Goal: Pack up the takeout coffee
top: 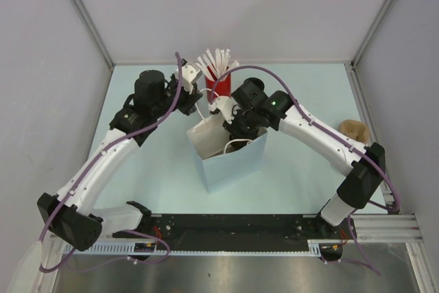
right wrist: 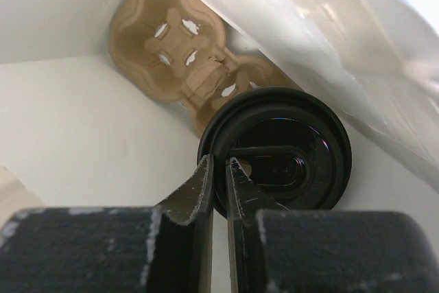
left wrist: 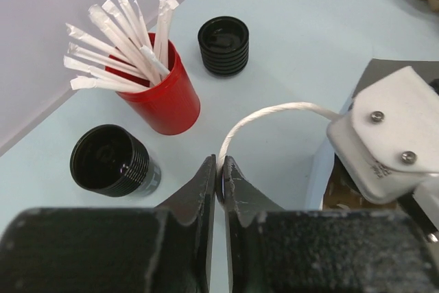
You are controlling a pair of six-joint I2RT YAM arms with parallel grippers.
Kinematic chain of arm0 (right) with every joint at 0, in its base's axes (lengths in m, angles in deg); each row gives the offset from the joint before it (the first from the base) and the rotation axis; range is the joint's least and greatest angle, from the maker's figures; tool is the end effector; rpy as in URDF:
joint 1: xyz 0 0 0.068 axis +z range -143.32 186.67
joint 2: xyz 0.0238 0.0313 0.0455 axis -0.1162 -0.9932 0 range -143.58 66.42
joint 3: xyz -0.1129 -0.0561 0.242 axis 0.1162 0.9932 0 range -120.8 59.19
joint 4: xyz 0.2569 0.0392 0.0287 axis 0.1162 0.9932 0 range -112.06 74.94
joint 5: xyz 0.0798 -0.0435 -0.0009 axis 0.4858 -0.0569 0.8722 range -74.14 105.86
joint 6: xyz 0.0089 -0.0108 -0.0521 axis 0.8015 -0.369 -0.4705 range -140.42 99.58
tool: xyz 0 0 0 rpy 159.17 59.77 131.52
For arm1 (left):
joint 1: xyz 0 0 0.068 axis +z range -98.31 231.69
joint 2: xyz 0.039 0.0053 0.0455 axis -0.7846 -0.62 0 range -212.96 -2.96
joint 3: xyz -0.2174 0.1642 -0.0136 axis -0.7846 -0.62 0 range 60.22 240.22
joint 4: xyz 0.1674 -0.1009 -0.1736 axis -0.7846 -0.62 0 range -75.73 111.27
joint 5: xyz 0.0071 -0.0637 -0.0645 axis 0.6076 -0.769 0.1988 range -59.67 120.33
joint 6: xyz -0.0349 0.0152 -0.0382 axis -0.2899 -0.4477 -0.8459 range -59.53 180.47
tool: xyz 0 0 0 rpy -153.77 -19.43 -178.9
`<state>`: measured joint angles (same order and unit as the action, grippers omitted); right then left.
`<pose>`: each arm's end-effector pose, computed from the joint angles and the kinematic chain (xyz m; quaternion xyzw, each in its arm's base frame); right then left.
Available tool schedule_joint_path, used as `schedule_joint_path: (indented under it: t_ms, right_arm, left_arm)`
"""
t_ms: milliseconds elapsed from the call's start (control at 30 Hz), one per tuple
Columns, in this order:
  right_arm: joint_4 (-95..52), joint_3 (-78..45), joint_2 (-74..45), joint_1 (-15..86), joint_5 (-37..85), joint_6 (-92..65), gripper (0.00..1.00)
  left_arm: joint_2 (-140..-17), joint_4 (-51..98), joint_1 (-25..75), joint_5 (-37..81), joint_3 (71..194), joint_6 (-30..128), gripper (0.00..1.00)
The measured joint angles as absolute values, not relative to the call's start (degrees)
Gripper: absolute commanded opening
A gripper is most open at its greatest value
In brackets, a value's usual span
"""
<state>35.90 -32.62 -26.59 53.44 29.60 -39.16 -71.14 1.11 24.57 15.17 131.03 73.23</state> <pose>0.2238 0.2503 0.3388 -0.5446 0.7877 0.1758 0.2282 0.2337 -0.1301 0.3971 0.3459 0.7251 -0.1788 0.5680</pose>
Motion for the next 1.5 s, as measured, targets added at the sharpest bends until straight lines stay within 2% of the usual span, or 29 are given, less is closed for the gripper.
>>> schedule_joint_path:
  t_ms: [633,1500]
  right_arm:
    - [37.21,-32.53,-27.31,53.48,29.82,-41.54,0.00]
    - [41.40,-33.40,-33.52,54.25,30.89,-44.06,0.00]
  left_arm:
    - [-73.61,2.77,24.57,22.21,131.03,70.78,0.11]
    - [-72.65,4.28,24.57,22.19,129.30,70.36,0.10]
